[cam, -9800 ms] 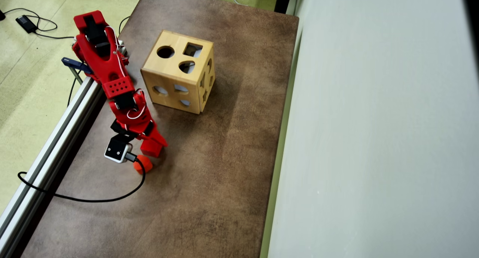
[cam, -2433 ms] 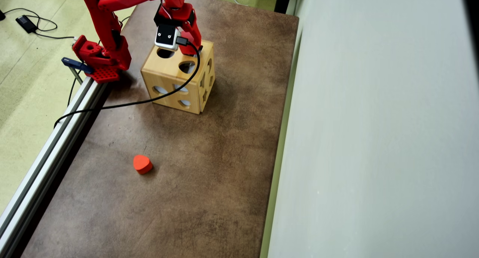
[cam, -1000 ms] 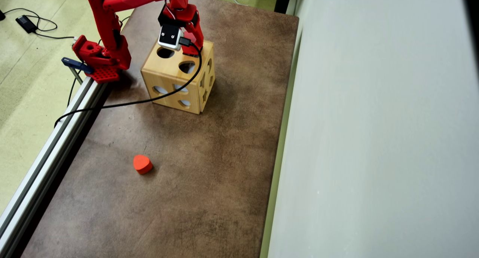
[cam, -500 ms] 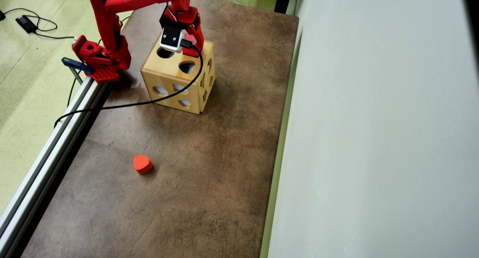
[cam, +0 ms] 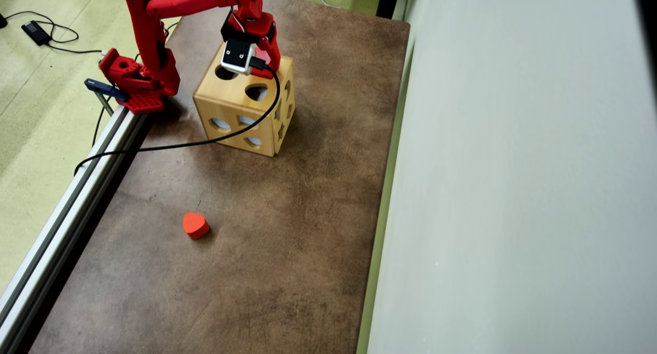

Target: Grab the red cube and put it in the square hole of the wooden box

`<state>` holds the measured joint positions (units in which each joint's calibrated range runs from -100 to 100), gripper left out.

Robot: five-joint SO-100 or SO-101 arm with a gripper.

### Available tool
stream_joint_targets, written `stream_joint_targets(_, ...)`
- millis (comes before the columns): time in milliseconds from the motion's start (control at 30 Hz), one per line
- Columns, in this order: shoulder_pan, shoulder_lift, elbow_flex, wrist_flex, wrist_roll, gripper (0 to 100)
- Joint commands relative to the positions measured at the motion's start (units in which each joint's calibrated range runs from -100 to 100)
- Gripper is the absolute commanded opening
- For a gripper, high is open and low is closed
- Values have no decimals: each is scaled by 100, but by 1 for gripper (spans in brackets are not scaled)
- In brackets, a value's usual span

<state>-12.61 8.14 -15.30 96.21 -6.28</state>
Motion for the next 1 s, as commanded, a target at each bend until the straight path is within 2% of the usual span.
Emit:
stream_joint_targets(0, 13, 796, -71, 25, 34, 2)
stream_joint_targets(100, 28, 1297, -71, 50, 49, 2)
stream_joint_targets(367, 73, 1331, -160, 146, 49, 2)
stream_joint_targets(833, 95, 711, -88, 138, 44, 2)
stream_joint_targets(967, 95, 694, -80, 146, 49, 7)
